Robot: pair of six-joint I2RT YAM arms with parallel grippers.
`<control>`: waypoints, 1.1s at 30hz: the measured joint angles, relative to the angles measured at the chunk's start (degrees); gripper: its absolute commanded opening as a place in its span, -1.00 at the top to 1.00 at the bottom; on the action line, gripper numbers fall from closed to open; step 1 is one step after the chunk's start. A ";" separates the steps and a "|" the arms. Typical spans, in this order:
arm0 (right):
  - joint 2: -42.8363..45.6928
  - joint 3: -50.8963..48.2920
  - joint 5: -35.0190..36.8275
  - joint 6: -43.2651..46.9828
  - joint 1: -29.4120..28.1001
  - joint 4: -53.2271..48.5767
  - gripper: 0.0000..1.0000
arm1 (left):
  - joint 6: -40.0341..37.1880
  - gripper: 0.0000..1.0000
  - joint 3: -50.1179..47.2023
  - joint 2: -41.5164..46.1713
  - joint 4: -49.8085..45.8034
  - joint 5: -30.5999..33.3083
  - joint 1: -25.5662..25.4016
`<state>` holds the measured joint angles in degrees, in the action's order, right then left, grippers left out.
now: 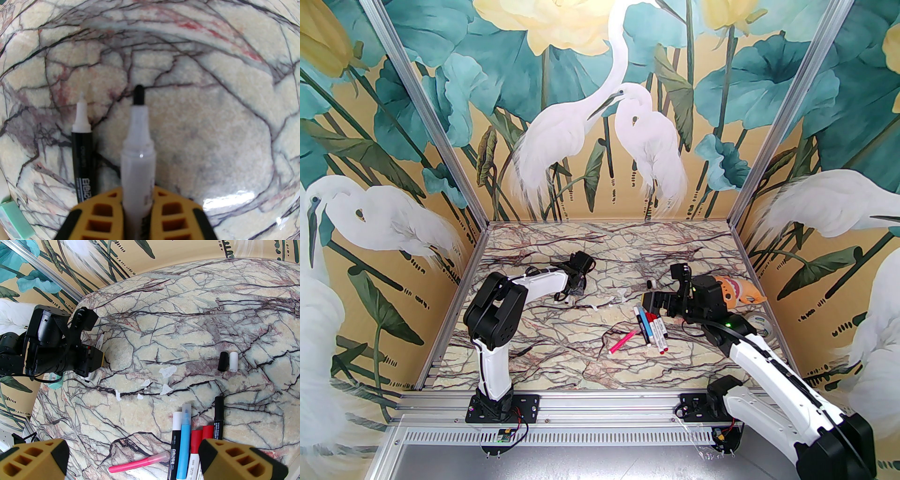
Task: Open the pen caps
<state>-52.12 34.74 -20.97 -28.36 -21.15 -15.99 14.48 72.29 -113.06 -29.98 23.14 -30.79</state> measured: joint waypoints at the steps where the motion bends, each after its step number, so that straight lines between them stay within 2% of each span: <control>1: 0.00 -0.20 0.04 -0.02 0.00 -0.02 -0.98 | 0.13 0.65 0.31 -0.22 -0.20 0.24 -0.02; 10: -0.02 -0.52 0.13 -0.15 0.00 -0.07 -0.99 | 1.03 0.44 1.01 -0.76 -0.98 1.11 -0.09; 25: -0.04 -0.55 0.15 -0.15 0.00 -0.09 -0.98 | 2.03 0.28 1.27 -0.50 -2.62 2.19 -0.07; 33: -0.04 -0.52 0.15 -0.11 0.00 -1.31 -0.99 | 3.61 0.24 1.11 6.23 -5.79 1.95 -0.74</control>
<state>-52.16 34.22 -20.82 -28.47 -21.15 -17.30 18.09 73.41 -106.83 -35.77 25.08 -31.53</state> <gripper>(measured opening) 0.992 0.374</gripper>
